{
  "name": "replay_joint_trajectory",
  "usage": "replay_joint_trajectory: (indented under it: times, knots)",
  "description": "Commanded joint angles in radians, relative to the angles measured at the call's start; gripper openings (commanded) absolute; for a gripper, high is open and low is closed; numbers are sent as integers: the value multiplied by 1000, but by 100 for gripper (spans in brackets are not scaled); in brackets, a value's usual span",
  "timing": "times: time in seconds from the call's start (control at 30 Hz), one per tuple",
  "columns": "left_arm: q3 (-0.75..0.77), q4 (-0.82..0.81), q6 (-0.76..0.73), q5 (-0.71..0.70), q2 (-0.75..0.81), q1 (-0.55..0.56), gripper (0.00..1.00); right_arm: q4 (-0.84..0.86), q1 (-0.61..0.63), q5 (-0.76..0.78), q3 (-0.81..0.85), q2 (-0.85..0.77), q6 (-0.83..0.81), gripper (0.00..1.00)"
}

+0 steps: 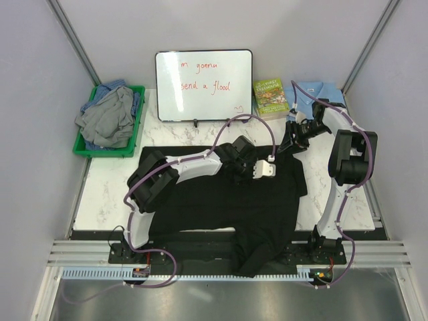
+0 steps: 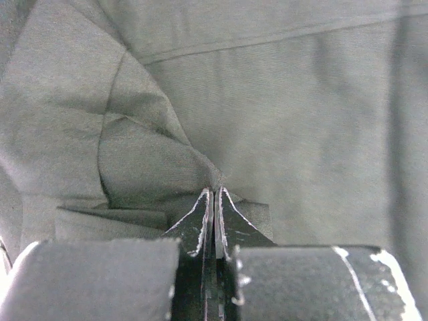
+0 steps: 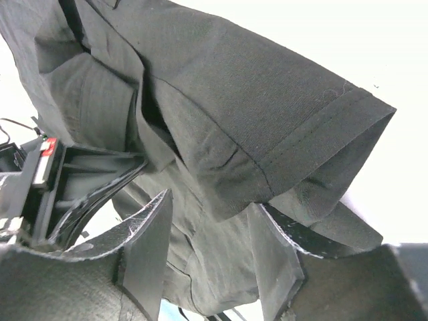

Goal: Fold and stack the long sleeve shirts
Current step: Fold the shirt

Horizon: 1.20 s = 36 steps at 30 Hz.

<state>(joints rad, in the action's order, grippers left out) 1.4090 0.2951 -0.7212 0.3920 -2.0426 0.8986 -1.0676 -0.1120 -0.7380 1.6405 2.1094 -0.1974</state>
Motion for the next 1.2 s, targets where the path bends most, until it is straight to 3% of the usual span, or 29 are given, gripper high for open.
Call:
replay_joint_trajectory:
  times: [0.0, 0.1, 0.3, 0.4, 0.43, 0.5, 0.53, 0.57, 0.67, 0.77, 0.8, 0.83, 0.87, 1.03, 1.17]
  knots:
    - [31, 110, -53, 169, 153, -4, 2, 17, 2, -21, -4, -20, -7, 58]
    - [28, 168, -69, 254, 209, -4, 2, 18, 2, -20, -10, -25, -2, 58]
    - [-8, 237, -135, 295, 254, -16, 2, 29, 2, 35, -41, -35, 7, 55]
    - [-15, 271, -168, 275, 230, -24, 2, 28, 2, 83, -45, -45, 3, 40]
    - [-15, 271, -167, 266, 217, -29, 2, 26, 0, 112, -45, -57, -2, 30]
    - [-10, 268, -165, 237, 196, -36, 9, 24, 0, 141, -56, -72, -19, 17]
    - [-8, 263, -153, 226, 170, -41, 14, 21, 0, 161, -60, -90, -28, 6]
    - [1, 259, -141, 203, 157, -44, 26, 23, 0, 176, -73, -98, -36, 0]
    - [8, 240, -78, 208, 148, -72, 39, 31, 0, 241, -106, -123, -51, 0]
    - [-10, 198, 2, 223, 188, -116, 43, 44, 0, 276, -142, -132, -54, 1]
    - [-19, 181, 18, 217, 200, -136, 43, 43, 0, 279, -143, -131, -54, 7]
    - [-28, 173, 43, 211, 215, -142, 43, 34, 2, 279, -137, -123, -62, 29]
    - [-42, 167, 49, 199, 237, -150, 44, 0, 2, 278, -113, -120, -69, 35]
    - [-50, 170, 92, 163, 265, -162, 46, -72, -6, 316, -47, -167, -128, 48]
    - [-62, 168, 77, 166, 266, -139, 59, -66, -5, 243, -25, -216, -157, 48]
